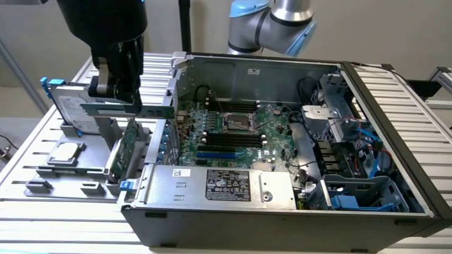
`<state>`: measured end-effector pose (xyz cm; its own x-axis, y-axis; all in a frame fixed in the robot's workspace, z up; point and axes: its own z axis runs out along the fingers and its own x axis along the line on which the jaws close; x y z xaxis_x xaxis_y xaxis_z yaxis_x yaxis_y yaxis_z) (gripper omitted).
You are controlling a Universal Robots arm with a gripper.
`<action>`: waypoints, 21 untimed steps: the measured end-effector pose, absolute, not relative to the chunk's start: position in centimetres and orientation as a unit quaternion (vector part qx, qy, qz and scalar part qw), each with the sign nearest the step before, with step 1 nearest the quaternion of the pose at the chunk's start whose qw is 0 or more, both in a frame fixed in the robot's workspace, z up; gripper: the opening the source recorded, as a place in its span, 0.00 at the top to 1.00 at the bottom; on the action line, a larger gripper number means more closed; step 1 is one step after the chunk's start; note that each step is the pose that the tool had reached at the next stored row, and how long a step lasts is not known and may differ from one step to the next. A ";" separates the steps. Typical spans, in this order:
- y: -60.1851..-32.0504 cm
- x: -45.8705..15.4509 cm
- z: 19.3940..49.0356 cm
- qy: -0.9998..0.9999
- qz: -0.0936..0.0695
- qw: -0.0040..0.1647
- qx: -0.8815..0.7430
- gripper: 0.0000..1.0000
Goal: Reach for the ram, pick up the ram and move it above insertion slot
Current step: 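Pick up the ram and move it above insertion slot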
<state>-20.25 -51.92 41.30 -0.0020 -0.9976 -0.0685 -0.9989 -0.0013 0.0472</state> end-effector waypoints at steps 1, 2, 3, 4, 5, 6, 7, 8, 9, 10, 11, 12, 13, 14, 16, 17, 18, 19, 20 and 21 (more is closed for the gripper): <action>-51.9 -19.8 41.3 0.707 0.041 0.007 -0.706 0.87; -51.9 -19.3 41.3 0.707 0.041 0.007 -0.706 0.87; -51.9 -18.9 41.3 0.707 0.041 0.007 -0.706 0.87; -51.9 -18.5 41.3 0.707 0.041 0.007 -0.706 0.87; -51.9 -18.0 41.3 0.707 0.042 0.007 -0.706 0.87; -51.9 -17.5 41.3 0.707 0.042 0.007 -0.706 0.87; -51.9 -17.1 41.3 0.707 0.042 0.007 -0.706 0.87; -51.9 -16.6 41.3 0.707 0.042 0.007 -0.706 0.87; -51.9 -16.2 41.3 0.707 0.042 0.006 -0.706 0.87; -51.9 -15.7 41.3 0.707 0.042 0.006 -0.706 0.87; -51.9 -15.2 41.3 0.707 0.042 0.006 -0.706 0.87; -51.9 -14.8 41.3 0.707 0.042 0.006 -0.706 0.87; -51.9 -14.3 41.3 0.707 0.042 0.006 -0.706 0.87; -51.9 -13.9 41.3 0.707 0.042 0.006 -0.706 0.87; -51.8 -13.0 41.3 0.707 0.042 0.006 -0.706 0.87; -51.7 -12.5 41.3 0.707 0.042 0.006 -0.706 0.87; -51.6 -12.1 41.3 0.707 0.042 0.006 -0.706 0.87; -51.5 -11.7 41.3 0.707 0.042 0.006 -0.706 0.87; -51.4 -11.2 41.3 0.707 0.042 0.006 -0.706 0.87; -51.3 -10.8 41.3 0.707 0.042 0.006 -0.706 0.87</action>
<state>-10.85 -51.31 41.28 -0.0022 -0.9977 -0.0684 -0.9987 -0.0013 0.0510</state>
